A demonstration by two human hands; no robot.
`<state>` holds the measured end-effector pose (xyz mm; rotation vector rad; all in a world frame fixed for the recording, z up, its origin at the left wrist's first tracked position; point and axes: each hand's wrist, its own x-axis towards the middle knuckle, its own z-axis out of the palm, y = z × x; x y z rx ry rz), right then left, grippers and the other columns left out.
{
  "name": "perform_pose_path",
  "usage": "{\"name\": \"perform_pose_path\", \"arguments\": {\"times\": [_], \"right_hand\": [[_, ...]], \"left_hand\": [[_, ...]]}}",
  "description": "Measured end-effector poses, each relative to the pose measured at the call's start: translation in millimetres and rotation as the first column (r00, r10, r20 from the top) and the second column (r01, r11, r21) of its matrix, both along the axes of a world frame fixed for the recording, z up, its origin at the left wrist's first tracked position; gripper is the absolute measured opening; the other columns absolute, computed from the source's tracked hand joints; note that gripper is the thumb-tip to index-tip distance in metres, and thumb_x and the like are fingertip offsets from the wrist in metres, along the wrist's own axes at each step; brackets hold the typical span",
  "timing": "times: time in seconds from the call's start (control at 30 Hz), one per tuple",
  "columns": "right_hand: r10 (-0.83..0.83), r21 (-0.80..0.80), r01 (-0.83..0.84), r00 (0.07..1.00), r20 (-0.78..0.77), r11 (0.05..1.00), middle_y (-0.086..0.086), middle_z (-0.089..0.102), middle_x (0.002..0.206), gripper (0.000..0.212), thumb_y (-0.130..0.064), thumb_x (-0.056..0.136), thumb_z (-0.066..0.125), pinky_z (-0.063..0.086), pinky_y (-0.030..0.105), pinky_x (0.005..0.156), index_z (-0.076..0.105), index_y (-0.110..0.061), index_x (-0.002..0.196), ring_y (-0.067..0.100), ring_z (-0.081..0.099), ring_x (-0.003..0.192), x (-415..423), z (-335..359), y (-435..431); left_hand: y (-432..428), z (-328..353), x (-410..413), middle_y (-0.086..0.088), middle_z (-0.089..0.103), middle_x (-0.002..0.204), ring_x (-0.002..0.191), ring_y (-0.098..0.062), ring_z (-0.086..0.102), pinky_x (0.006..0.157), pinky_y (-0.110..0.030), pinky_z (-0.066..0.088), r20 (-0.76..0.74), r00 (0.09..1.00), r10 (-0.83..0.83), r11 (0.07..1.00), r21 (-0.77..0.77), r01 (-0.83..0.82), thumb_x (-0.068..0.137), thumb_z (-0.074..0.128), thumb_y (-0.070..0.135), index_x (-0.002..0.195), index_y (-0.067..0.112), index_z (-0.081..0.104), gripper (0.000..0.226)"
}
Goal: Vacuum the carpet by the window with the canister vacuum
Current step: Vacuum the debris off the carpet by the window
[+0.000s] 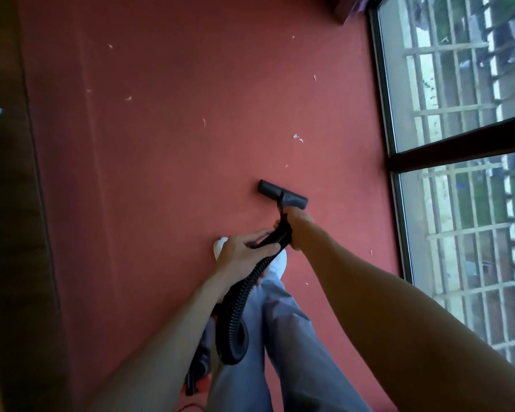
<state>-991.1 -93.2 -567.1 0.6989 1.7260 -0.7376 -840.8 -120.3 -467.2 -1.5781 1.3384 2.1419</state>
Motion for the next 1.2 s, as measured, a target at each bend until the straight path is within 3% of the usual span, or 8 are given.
{"name": "perform_pose_path", "arguments": {"times": [0.13,0.27,0.4,0.53,0.73,0.97,1.1,1.2], "right_hand": [[0.022,-0.019,-0.023,0.999,-0.033,1.0,0.01,0.054,0.071,0.016,-0.015,0.096,0.049,0.044,0.02,0.034,0.052,-0.005,0.107,0.02,0.055,0.046,0.5,-11.6,-7.1],[0.014,-0.014,-0.014,1.0,-0.02,1.0,0.009,0.053,0.066,0.017,-0.018,0.096,0.051,0.047,0.027,0.045,0.049,-0.004,0.104,0.022,0.055,0.047,1.3,-38.8,-9.4],[-0.063,-0.043,0.061,0.996,-0.061,0.997,0.013,0.053,0.063,0.025,-0.022,0.096,0.057,0.049,0.034,0.051,0.046,-0.001,0.103,0.025,0.054,0.048,-9.7,-60.4,-26.0],[-0.173,-0.073,0.162,0.968,-0.182,0.984,0.012,0.052,0.057,0.026,-0.024,0.091,0.062,0.047,0.032,0.047,0.048,-0.002,0.09,0.024,0.052,0.043,-13.9,-65.3,-41.5],[-0.313,-0.097,0.301,0.938,-0.151,0.949,0.011,0.051,0.056,0.022,-0.018,0.087,0.064,0.046,0.031,0.047,0.052,0.0,0.09,0.022,0.051,0.041,3.8,-49.3,-40.6],[-0.25,-0.097,0.245,0.968,-0.037,0.965,0.013,0.052,0.062,0.018,-0.013,0.093,0.06,0.051,0.034,0.049,0.048,0.0,0.097,0.026,0.054,0.045,21.8,-53.3,-49.3],[-0.215,-0.121,0.204,0.973,-0.087,0.972,0.013,0.057,0.061,0.023,-0.021,0.093,0.06,0.052,0.035,0.053,0.049,-0.001,0.091,0.026,0.057,0.046,14.9,-51.0,-68.2],[-0.229,-0.137,0.211,0.965,-0.129,0.968,0.01,0.057,0.059,0.022,-0.023,0.09,0.062,0.05,0.035,0.06,0.052,-0.005,0.083,0.024,0.056,0.05,-0.1,-33.9,-81.6]], "left_hand": [[-9.4,-18.7,0.1,-0.009,0.066,0.06,0.053,-0.025,0.059,0.048,-0.03,0.052,0.0,1.0,-0.021,0.999,0.032,0.021,0.084,0.074,0.026,0.117,0.04,0.071,0.037],[-15.3,-35.4,-6.7,0.005,0.062,0.05,0.043,-0.018,0.056,0.041,-0.022,0.046,0.011,0.999,-0.04,0.998,0.048,0.04,0.087,0.073,0.024,0.127,0.031,0.067,0.041],[-25.4,-54.4,-16.8,0.012,0.058,0.049,0.042,-0.015,0.056,0.043,-0.024,0.048,-0.014,1.0,0.009,0.999,0.032,-0.008,0.089,0.071,0.025,0.119,0.041,0.069,0.034],[-40.6,-60.9,-22.8,0.014,0.059,0.052,0.048,-0.015,0.056,0.051,-0.03,0.052,-0.032,0.999,0.014,1.0,-0.016,-0.015,0.089,0.069,0.023,0.106,0.052,0.07,0.034],[-62.7,-46.3,-0.6,-0.004,0.065,0.056,0.046,-0.023,0.055,0.047,-0.028,0.048,-0.059,0.998,-0.022,0.998,0.054,0.025,0.085,0.072,0.021,0.113,0.042,0.073,0.035],[-67.2,-51.0,12.2,-0.01,0.064,0.057,0.04,-0.024,0.055,0.045,-0.03,0.05,0.002,0.999,-0.034,0.999,0.025,0.034,0.088,0.07,0.021,0.12,0.032,0.071,0.034],[-65.3,-56.3,-1.0,-0.016,0.064,0.061,0.05,-0.029,0.06,0.053,-0.047,0.057,0.011,1.0,0.02,0.999,-0.047,-0.02,0.086,0.07,0.031,0.1,0.049,0.071,0.023],[-70.5,-53.2,-17.6,-0.012,0.065,0.063,0.049,-0.028,0.059,0.05,-0.045,0.055,-0.021,0.998,0.064,0.991,-0.117,-0.066,0.082,0.072,0.032,0.092,0.052,0.072,0.022]]}}
